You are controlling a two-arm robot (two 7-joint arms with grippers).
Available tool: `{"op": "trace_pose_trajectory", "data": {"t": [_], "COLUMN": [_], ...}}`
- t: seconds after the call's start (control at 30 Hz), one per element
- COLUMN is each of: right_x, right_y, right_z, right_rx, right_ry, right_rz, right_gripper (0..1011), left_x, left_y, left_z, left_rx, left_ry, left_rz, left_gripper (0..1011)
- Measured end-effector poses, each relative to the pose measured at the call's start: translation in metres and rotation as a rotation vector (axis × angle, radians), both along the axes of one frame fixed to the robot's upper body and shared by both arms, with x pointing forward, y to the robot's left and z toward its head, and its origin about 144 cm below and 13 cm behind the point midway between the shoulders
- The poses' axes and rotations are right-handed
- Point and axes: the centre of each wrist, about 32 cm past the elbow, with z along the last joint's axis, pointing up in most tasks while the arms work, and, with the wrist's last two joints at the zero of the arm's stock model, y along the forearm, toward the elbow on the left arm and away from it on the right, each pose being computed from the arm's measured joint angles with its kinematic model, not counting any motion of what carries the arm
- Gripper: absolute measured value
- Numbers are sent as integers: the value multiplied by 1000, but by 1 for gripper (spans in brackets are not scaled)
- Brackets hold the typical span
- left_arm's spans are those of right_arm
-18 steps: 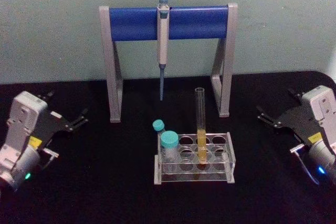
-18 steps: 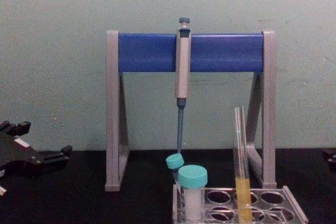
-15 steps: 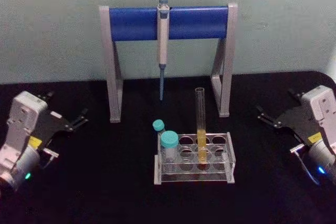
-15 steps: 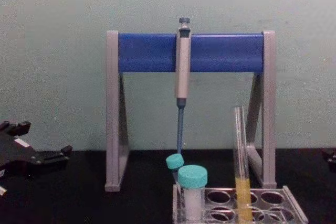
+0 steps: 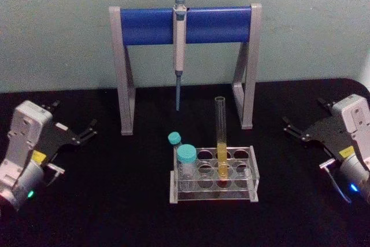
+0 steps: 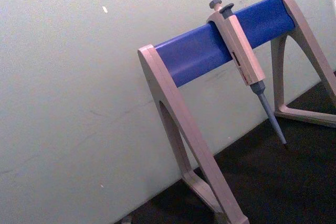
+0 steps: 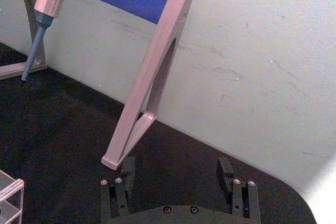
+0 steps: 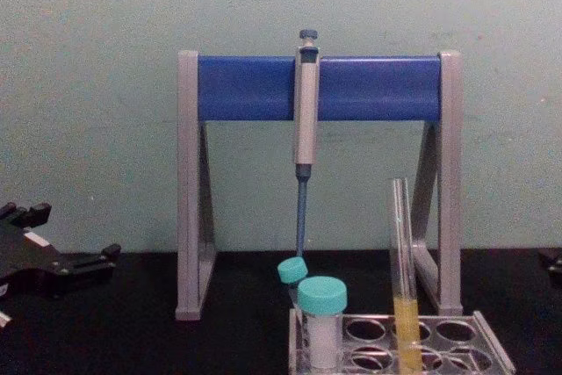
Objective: Pick up the test tube from the test tube rack, shake it, then place it back into the test tube rack.
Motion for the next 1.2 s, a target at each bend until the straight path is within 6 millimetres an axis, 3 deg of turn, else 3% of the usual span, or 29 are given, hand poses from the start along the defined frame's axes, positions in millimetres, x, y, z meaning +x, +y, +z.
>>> {"op": "trace_pose_trajectory", "data": {"t": [1.2], "right_x": [0], "right_y": [0], "right_z": [0], "right_rx": [0], "right_ry": [0], "right_rz": [0], "right_gripper": [1000], "left_x": [0], "left_y": [0], "left_z": [0], "left_rx": [0], "left_ry": [0], "left_rz": [0], "left_gripper": [1010]}}
